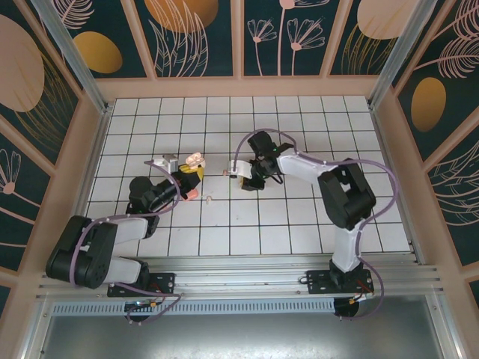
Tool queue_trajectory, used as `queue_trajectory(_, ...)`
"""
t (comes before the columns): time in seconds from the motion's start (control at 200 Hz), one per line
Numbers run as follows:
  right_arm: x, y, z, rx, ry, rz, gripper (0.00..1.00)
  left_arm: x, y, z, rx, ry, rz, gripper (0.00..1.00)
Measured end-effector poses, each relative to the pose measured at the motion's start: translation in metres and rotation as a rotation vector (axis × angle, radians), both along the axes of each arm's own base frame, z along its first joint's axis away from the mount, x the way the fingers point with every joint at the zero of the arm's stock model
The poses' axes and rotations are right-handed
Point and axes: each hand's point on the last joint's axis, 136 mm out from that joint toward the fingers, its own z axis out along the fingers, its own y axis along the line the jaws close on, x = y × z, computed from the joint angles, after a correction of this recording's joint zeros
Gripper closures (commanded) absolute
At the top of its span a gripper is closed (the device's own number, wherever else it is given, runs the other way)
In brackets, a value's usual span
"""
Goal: Insert the wireless bluetooth earbuds into the charging case
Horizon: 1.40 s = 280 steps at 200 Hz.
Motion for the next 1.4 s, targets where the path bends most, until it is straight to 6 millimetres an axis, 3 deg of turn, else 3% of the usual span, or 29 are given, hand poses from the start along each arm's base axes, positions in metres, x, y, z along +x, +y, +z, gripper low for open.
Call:
queue_trajectory(0.255,-0.025,-0.013,0.032,0.128,0.079,-0.225,0.82,-0.009,0.002,0.010,0.029,-0.024,0.001,0.92)
queue_trajectory(0.616,-0.021,-0.045,0.029,0.149,0.246,-0.752,0.83,-0.011,0.003,0.000,0.071,0.013,-0.001,0.92)
queue_trajectory(1.006,-0.022,-0.079,0.002,0.115,0.399,-1.228,0.81,-0.009,0.002,-0.003,0.084,0.030,-0.002,0.92)
queue_trajectory(1.221,-0.033,-0.091,-0.023,0.031,0.480,-1.373,0.81,-0.011,0.003,-0.002,0.091,0.022,0.000,0.92)
queue_trajectory(1.401,-0.042,-0.094,-0.028,0.004,0.518,-1.441,0.80,-0.012,0.003,0.001,0.092,0.010,0.002,0.92)
